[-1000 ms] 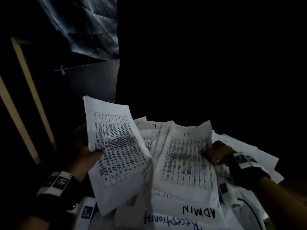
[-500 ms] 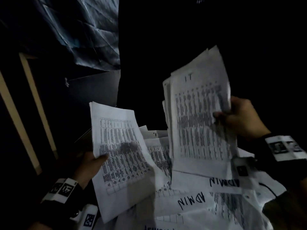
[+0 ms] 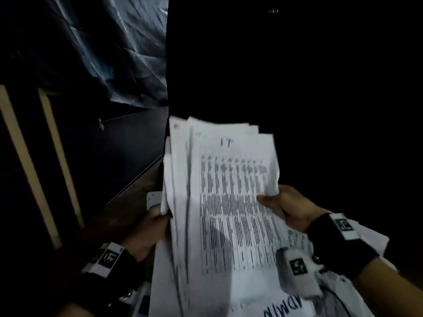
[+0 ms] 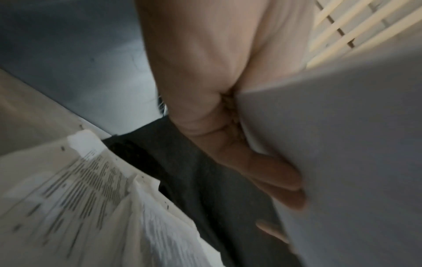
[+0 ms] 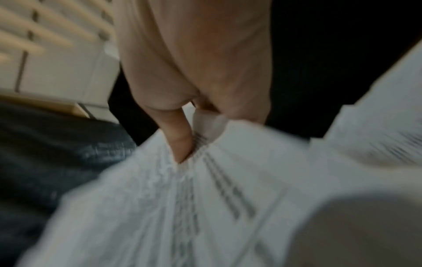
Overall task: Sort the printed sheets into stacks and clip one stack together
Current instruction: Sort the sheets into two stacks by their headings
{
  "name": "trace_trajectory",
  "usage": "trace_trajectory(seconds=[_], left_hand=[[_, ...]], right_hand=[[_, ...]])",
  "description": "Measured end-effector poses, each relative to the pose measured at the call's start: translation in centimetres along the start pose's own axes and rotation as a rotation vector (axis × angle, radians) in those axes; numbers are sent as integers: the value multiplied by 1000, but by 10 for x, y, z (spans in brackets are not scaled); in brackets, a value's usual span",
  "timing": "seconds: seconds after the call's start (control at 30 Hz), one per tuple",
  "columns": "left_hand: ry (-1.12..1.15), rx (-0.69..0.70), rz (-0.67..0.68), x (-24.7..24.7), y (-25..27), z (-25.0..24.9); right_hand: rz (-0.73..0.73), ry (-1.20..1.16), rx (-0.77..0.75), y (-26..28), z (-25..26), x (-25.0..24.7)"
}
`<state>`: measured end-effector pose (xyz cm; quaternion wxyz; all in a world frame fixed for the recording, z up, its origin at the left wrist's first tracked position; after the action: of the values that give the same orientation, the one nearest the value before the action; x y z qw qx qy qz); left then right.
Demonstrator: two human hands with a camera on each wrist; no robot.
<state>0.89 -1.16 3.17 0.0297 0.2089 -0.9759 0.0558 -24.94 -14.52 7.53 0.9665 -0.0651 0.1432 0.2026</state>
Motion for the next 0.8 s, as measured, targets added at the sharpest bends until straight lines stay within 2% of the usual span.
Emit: trace_trajectory(seconds=[0.03, 0.13, 0.23, 0.3, 0.4, 0.5, 0.57, 0.63, 0.73, 0.8], left_hand=[[28, -31, -7, 2, -1, 3], [151, -76, -76, 4, -4, 8], [83, 76, -4, 17, 3, -11], [-16, 205, -16, 19, 1, -21], [-85, 393, -78, 24, -5, -50], [-52, 497, -111, 30, -8, -84], [-32, 496, -89, 33, -12, -92], [-25, 473, -96, 34, -14, -90], [-26, 388, -47, 39, -15, -63], [13, 348, -77, 38, -16, -39]], right_hand=[[-14, 46, 28, -3, -12, 2], [-47, -11, 73, 1, -22, 16], [-200, -45, 37, 4, -12, 20], [-290, 6, -87, 7, 9, 21], [-506, 141, -361, 17, 52, 9], [-607, 252, -577, 27, 92, -3], [-626, 332, -603, 26, 101, -9], [-583, 344, -572, 23, 96, -9], [-463, 245, -533, 23, 70, 2], [-431, 232, -481, 25, 46, 7]])
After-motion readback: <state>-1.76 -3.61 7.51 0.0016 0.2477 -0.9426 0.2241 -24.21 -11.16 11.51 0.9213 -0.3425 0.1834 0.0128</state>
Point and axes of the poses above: each hand's wrist, its own y-axis away from the middle knuckle, its own x-axis out of the palm, z = x × y, the point moved 6 cm from there along -y, towards the middle knuckle, and after that the axes turned 6 degrees about y, right-handed, at the moved point
